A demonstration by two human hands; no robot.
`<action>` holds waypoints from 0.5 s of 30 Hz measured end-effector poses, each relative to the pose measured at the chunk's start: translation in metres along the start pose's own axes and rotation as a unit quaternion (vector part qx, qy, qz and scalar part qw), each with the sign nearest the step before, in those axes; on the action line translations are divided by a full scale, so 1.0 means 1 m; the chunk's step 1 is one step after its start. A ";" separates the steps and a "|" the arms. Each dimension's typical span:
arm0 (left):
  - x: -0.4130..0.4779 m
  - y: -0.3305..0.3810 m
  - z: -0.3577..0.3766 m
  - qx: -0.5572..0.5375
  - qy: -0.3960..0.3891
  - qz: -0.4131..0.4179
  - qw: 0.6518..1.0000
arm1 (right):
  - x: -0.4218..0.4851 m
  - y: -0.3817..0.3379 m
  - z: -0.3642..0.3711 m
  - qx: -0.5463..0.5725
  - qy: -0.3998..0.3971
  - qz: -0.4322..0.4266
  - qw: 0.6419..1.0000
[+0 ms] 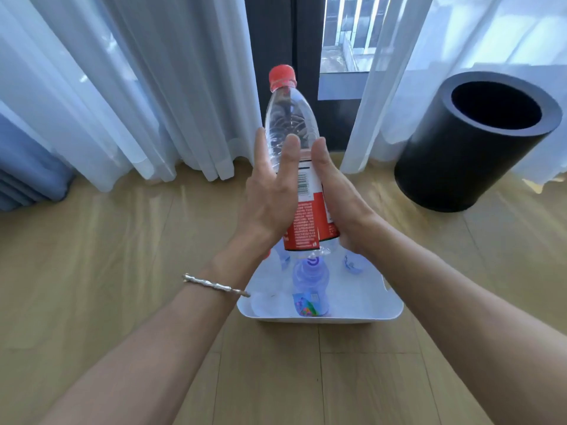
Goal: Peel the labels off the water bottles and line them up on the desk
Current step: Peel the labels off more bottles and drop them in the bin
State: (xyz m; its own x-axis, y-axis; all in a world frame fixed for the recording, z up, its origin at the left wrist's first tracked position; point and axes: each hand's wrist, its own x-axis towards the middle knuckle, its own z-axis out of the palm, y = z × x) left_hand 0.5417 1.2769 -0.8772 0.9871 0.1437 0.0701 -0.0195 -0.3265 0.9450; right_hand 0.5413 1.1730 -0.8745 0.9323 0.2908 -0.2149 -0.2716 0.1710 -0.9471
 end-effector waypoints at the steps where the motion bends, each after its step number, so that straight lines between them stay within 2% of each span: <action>1: -0.002 0.001 -0.001 0.018 0.005 -0.004 1.000 | 0.000 0.002 0.000 0.022 -0.007 0.005 1.000; 4: -0.006 0.003 -0.003 0.063 -0.013 0.008 0.998 | -0.002 0.004 -0.001 0.084 -0.014 0.024 0.996; 9: -0.014 0.007 -0.003 0.136 -0.090 0.084 0.983 | -0.002 0.003 -0.006 0.088 0.069 0.007 0.994; 12: -0.022 0.009 0.002 0.165 -0.116 0.138 0.970 | 0.001 -0.003 -0.010 0.163 0.108 -0.015 0.981; 15: -0.025 0.008 0.002 0.189 -0.148 0.165 0.957 | 0.003 -0.009 -0.016 0.217 0.133 -0.001 0.967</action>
State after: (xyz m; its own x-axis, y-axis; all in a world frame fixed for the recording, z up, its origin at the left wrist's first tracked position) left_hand 0.5176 1.2687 -0.8721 0.9397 -0.2780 0.1991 -0.3350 -0.6314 0.6993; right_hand 0.5499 1.1573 -0.8703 0.9458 0.0484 -0.3211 -0.2906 0.5671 -0.7707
